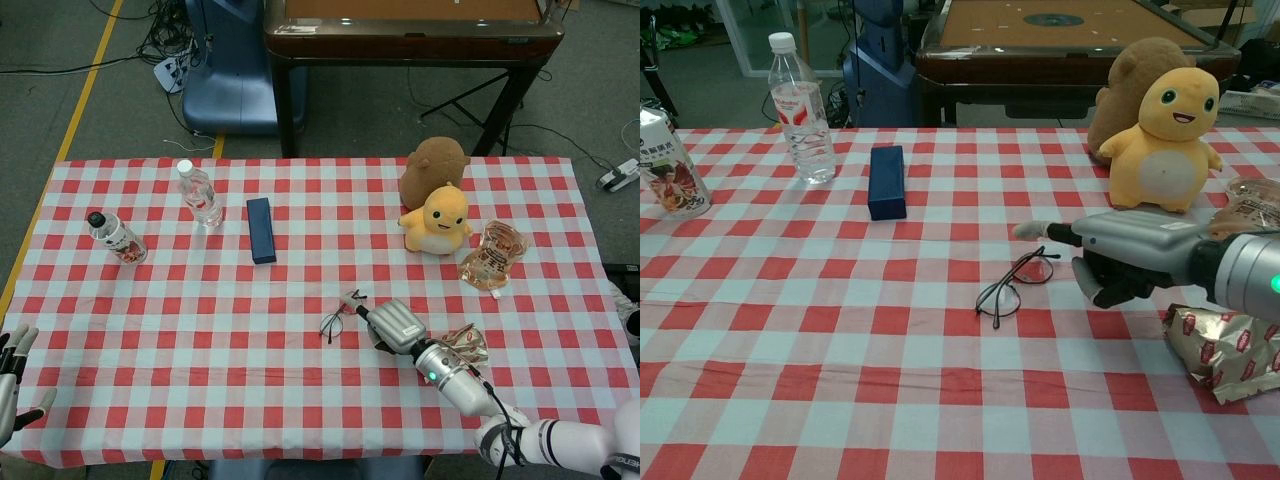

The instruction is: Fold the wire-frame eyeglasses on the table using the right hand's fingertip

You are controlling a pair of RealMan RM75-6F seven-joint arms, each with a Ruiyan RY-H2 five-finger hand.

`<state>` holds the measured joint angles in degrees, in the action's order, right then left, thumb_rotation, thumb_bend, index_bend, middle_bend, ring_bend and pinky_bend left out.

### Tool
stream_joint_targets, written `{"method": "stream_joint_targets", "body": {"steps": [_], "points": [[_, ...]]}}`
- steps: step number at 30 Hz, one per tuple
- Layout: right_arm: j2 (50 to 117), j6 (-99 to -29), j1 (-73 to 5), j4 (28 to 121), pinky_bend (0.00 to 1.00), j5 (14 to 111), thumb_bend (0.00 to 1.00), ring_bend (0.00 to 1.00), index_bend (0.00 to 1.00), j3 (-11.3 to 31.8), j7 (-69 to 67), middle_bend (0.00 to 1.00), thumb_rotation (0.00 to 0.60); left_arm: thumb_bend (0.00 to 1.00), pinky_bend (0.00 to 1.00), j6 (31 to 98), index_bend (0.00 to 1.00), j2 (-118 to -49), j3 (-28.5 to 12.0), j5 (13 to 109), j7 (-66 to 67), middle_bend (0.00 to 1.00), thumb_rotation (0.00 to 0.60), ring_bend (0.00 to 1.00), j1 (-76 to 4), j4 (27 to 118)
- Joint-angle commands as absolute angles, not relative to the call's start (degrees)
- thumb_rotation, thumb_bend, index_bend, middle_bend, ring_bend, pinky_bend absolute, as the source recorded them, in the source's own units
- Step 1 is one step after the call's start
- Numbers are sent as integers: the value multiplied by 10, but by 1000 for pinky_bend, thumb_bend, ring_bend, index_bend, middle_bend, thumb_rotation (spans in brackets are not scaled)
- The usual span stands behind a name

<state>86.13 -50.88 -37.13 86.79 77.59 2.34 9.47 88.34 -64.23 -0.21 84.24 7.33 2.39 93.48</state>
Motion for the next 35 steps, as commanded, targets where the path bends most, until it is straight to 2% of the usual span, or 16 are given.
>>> {"method": "stream_joint_targets", "body": {"steps": [1, 5, 9, 11, 14, 17, 19, 22, 26, 35], "points": [[821, -557, -344, 902, 1000, 793, 887, 1000, 0, 18, 105, 981, 600, 285, 0, 882, 0, -643, -3, 843, 74, 0, 600, 0, 22, 935], [779, -615, -309, 931, 1000, 800, 838, 980, 0, 9, 131, 925, 600, 285, 0, 877, 0, -644, -5, 845, 78, 0, 600, 0, 17, 936], [742, -668, -273, 958, 983, 802, 771, 877, 0, 2, 156, 850, 600, 285, 0, 875, 0, -647, -7, 846, 80, 0, 600, 0, 12, 938], [724, -696, -254, 973, 942, 802, 738, 836, 0, -1, 164, 822, 600, 284, 0, 874, 0, -649, -9, 847, 83, 0, 600, 0, 10, 938], [704, -737, -228, 988, 836, 808, 651, 717, 0, -5, 176, 724, 600, 284, 0, 875, 0, -652, -10, 851, 85, 0, 600, 0, 7, 939], [685, -766, -203, 996, 671, 813, 563, 531, 0, -11, 181, 542, 600, 284, 0, 880, 0, -655, -13, 853, 88, 0, 600, 0, 5, 941], [676, -789, -185, 998, 524, 819, 513, 369, 0, -14, 178, 390, 600, 285, 0, 885, 0, -657, -16, 854, 90, 0, 600, 0, 6, 941], [669, -821, -161, 996, 397, 831, 488, 229, 0, -19, 170, 248, 600, 284, 0, 891, 0, -658, -16, 859, 92, 0, 600, 0, 6, 944], [663, -859, -126, 991, 332, 843, 482, 154, 0, -28, 163, 166, 600, 285, 0, 893, 0, -657, -16, 862, 94, 0, 600, 0, 5, 947], [668, -869, -97, 973, 322, 857, 482, 153, 0, -31, 141, 164, 600, 284, 0, 886, 0, -655, -11, 864, 99, 0, 600, 0, 2, 952]]}}
